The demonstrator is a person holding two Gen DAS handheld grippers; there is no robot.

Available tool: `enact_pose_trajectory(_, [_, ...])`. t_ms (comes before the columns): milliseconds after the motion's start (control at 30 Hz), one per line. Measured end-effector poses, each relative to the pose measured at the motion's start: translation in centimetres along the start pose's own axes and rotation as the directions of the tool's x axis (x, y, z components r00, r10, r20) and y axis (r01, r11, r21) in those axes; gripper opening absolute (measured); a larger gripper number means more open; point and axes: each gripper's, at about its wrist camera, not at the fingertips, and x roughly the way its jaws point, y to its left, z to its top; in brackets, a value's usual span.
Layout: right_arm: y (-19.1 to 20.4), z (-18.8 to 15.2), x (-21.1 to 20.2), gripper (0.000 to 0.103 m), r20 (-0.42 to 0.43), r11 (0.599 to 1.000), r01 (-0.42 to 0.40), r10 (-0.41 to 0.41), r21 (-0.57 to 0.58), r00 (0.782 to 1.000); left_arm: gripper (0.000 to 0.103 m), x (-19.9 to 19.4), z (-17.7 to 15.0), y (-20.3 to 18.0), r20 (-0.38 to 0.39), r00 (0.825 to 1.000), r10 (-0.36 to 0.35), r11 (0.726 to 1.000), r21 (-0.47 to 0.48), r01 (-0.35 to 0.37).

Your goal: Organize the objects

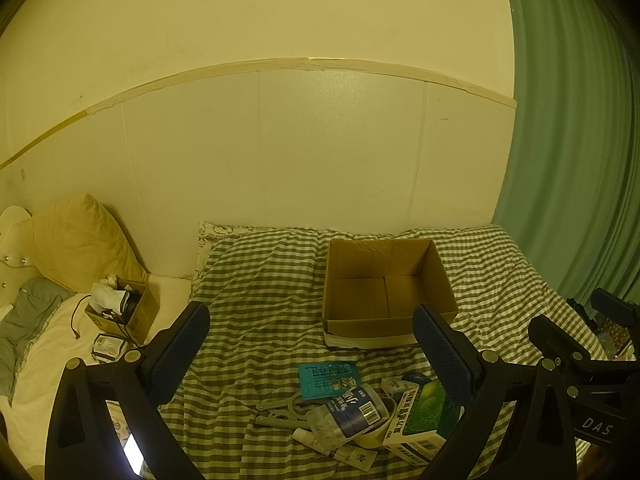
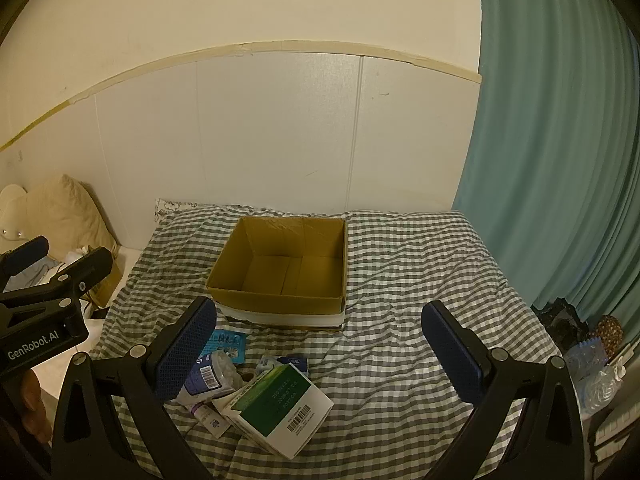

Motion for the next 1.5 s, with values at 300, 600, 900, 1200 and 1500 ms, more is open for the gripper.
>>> enact_pose_trajectory(300, [-0.1, 0.0, 0.2, 0.103, -0.010, 0.999, -0.032, 0.032, -0.013, 0.999, 0.103, 0.0, 0.0, 0.0, 0.001, 1.000, 0.011, 1.000, -0.006, -0.011])
enact_pose_trajectory(600, [-0.2, 0.0, 0.3, 0.103, -0.017, 0.995, -0.087, 0.086, -0.041, 0.996, 0.103, 0.0, 0.0, 0.4, 0.001, 1.000, 0.031, 0.999, -0.012, -0.031])
enact_pose_trajectory(900, [-0.2, -0.1, 0.6, 0.103, -0.030, 0.994, -0.103, 0.102, -0.037, 0.994, 0.103, 0.2, -0.1, 0.7, -0.003, 0.999, 0.043, 0.999, -0.022, -0.043])
enact_pose_trajectory(1200, [0.0, -0.5, 2.0, 0.103, -0.083, 0.993, -0.118, 0.115, -0.023, 0.990, 0.103, 1.6, -0.7, 1.1, -0.024, 0.998, 0.065, 0.998, -0.011, -0.066])
enact_pose_trajectory(1500, [0.9, -1.9, 5.1, 0.103, -0.234, 0.989, -0.146, 0.133, -0.039, 0.963, 0.103, 3.7, -2.2, 1.4, -0.101, 0.992, 0.070, 0.997, -0.006, -0.071])
